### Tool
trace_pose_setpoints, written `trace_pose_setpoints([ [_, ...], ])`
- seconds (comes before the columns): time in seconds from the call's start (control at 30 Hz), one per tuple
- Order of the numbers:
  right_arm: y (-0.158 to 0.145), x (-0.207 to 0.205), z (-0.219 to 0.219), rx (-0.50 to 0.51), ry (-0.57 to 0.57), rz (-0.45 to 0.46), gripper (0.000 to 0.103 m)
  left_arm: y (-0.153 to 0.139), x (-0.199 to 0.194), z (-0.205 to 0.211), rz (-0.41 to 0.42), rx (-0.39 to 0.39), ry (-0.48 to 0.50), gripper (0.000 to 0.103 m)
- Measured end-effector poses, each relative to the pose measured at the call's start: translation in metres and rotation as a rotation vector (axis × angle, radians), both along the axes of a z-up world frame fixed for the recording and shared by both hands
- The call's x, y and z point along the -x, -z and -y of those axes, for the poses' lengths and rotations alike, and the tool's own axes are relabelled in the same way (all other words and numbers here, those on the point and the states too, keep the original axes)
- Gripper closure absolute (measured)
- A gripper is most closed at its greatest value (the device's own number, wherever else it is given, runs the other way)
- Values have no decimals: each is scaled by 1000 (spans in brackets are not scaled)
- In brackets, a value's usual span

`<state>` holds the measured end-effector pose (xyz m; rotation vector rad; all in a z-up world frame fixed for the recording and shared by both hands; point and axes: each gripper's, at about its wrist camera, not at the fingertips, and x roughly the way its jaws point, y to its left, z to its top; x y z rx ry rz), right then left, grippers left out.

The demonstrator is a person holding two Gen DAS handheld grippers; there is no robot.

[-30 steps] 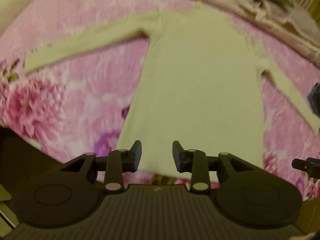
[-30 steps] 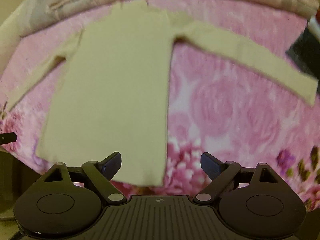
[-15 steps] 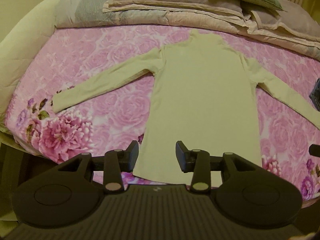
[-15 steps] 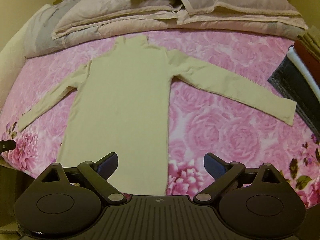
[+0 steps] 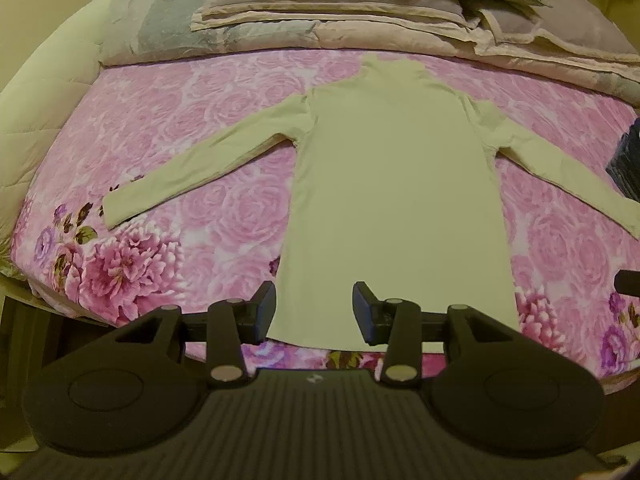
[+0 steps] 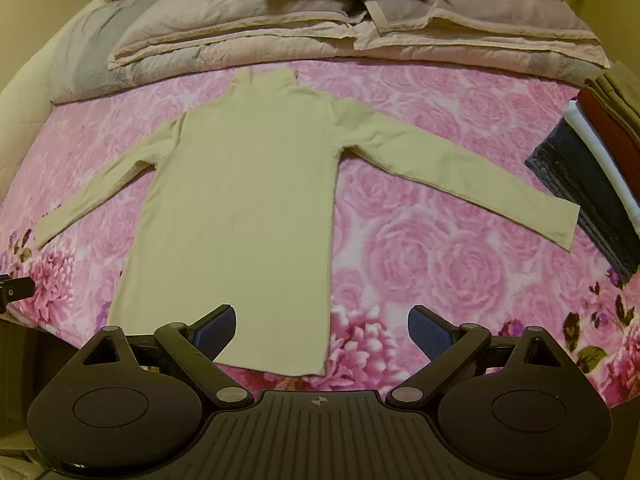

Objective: Fold clothes

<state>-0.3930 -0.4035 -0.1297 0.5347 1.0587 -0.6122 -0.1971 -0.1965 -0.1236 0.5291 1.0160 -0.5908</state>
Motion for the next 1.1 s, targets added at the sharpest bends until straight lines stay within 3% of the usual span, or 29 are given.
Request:
trace_pose_setpoints([
  [0.63,1,11,9,-34,33,-43,7,2,11,25,-20,-41,70,62],
  [0.93,7,-13,10,-59,14,-65,7,5,-10,27,-35,-57,61,62],
  [1.0,10,-23,10,-63,9,-71,7,7,-21,24,-47,-44,45,61],
  [1.1,16,-38,13,-74,17,-77,7,10,-51,11,-104,43,-12,61],
])
